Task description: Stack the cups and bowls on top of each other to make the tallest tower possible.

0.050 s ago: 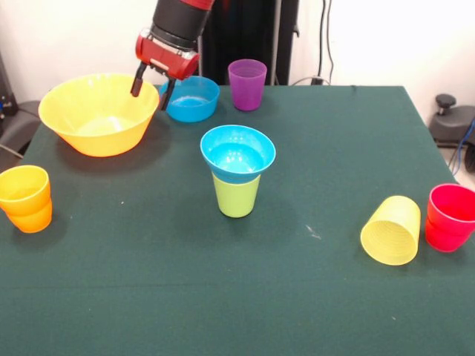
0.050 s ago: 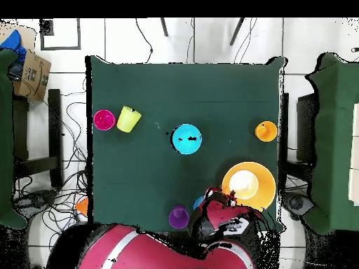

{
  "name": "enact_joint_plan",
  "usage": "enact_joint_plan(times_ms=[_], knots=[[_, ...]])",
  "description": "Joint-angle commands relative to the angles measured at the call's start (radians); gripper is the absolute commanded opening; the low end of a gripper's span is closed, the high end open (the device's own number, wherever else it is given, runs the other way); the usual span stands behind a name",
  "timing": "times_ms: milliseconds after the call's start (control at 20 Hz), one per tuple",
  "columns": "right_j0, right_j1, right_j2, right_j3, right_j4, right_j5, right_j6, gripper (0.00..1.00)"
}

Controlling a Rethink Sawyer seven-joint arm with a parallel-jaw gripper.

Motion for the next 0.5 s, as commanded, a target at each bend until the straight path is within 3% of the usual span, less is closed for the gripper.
enact_joint_plan(times_ms=[50, 500], knots=[[-0.03, 0.03, 0.136, -0.097, 0.025, 0.061, 0.043, 1.0], [-0.016, 0.094, 0.116, -0.113, 0.055, -0.012, 0.063, 1.0]])
